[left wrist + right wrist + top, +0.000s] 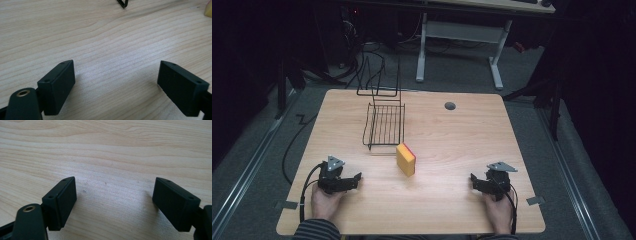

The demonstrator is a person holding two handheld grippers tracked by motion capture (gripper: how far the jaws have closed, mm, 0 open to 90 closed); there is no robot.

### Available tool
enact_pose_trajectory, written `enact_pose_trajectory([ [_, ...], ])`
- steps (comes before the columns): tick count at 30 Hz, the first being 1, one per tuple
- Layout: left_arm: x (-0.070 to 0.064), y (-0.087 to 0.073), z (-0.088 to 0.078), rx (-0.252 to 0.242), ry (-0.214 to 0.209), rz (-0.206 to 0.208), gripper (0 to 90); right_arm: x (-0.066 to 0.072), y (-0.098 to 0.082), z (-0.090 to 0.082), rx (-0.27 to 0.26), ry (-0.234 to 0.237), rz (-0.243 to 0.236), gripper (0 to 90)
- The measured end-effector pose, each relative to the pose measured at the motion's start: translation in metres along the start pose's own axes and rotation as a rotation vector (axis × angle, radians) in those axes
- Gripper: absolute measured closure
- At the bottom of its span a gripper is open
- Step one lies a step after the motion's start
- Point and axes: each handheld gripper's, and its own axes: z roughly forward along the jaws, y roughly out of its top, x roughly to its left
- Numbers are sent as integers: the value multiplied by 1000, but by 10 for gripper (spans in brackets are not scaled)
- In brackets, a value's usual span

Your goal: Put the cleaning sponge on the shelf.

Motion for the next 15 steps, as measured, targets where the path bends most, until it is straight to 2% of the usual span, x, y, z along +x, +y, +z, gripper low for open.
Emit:
enact_pose_trajectory([
  [4, 1, 1, -4, -25, 5, -6, 154, 0, 0, 0, 0, 0, 0, 195],
  [8, 2, 1, -7, -36, -9, -20, 155, 0, 0, 0, 0, 0, 0, 196],
  [11, -1, 3, -9, -38, -10, 6, 155, 0, 0, 0, -2, 0, 0, 195],
  [15, -3, 4, -10, -49, -18, 9, 155, 0, 0, 0, 1, 0, 2, 196],
])
